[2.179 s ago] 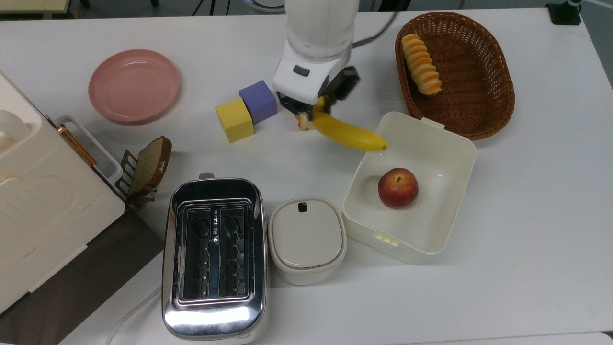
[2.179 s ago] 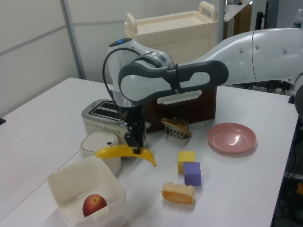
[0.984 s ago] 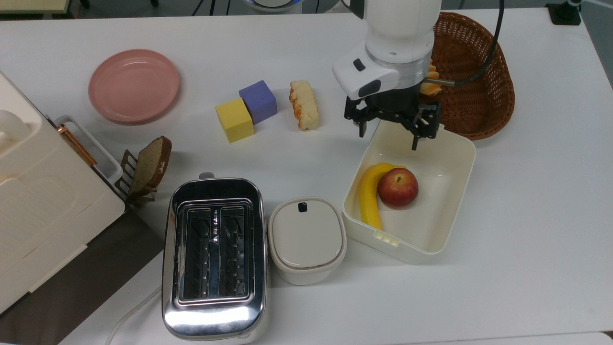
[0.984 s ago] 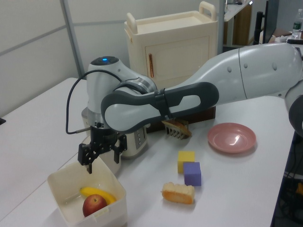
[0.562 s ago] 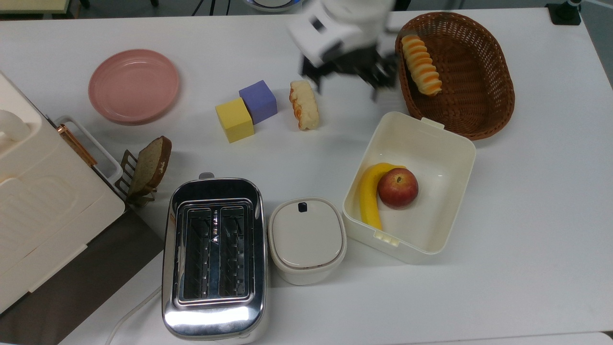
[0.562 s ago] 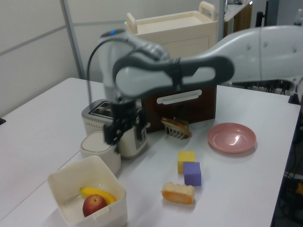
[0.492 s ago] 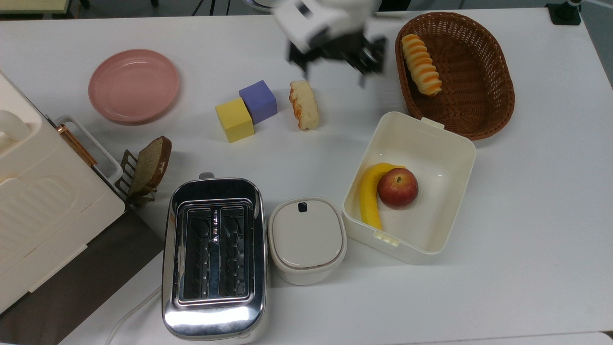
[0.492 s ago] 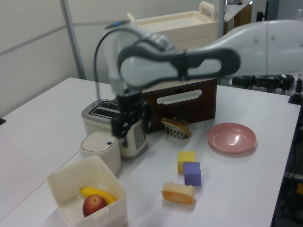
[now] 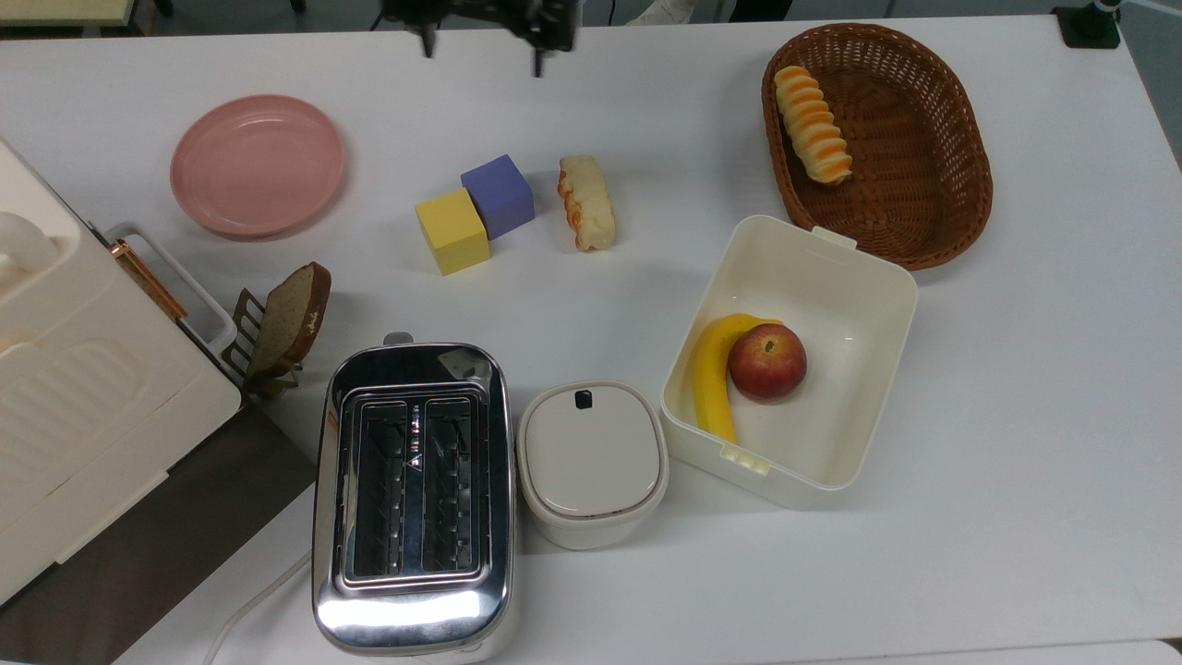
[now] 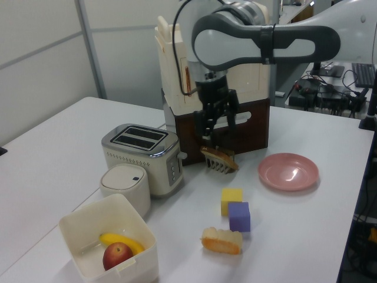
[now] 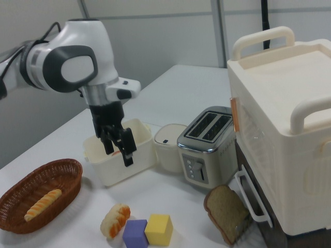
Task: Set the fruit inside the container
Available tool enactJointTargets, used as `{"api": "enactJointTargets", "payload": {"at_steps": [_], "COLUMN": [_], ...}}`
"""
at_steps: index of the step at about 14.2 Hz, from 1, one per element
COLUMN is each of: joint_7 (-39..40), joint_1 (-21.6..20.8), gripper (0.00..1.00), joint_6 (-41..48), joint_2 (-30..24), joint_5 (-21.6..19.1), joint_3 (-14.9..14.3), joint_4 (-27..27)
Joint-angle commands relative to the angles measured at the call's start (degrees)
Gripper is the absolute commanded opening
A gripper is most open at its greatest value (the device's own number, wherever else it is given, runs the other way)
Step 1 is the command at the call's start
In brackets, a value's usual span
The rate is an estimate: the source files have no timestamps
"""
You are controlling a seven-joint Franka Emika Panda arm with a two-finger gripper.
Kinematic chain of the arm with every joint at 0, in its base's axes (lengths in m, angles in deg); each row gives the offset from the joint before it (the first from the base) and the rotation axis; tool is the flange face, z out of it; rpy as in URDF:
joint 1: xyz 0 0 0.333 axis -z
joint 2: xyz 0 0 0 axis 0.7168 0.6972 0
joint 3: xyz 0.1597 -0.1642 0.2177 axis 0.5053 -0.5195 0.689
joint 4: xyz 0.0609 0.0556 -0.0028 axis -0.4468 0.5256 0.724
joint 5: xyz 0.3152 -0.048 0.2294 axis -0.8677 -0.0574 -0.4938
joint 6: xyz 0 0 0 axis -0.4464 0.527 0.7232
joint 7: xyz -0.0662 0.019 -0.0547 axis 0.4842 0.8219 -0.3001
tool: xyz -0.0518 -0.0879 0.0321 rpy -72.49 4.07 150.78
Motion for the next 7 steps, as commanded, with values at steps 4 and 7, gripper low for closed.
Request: {"api": "enactJointTargets", "payload": {"at_steps": [4, 7], "joint_7": [6.53, 6.53], "joint_1": [4.59, 4.77], "gripper": [1.0, 1.0], "joint_6": [-0.6, -0.61], "joint_2": [-3.21, -3.12], "joint_5": [0.1, 0.01], "joint_3": [0.45, 0.18], "joint_4": [4.03, 3.94]}}
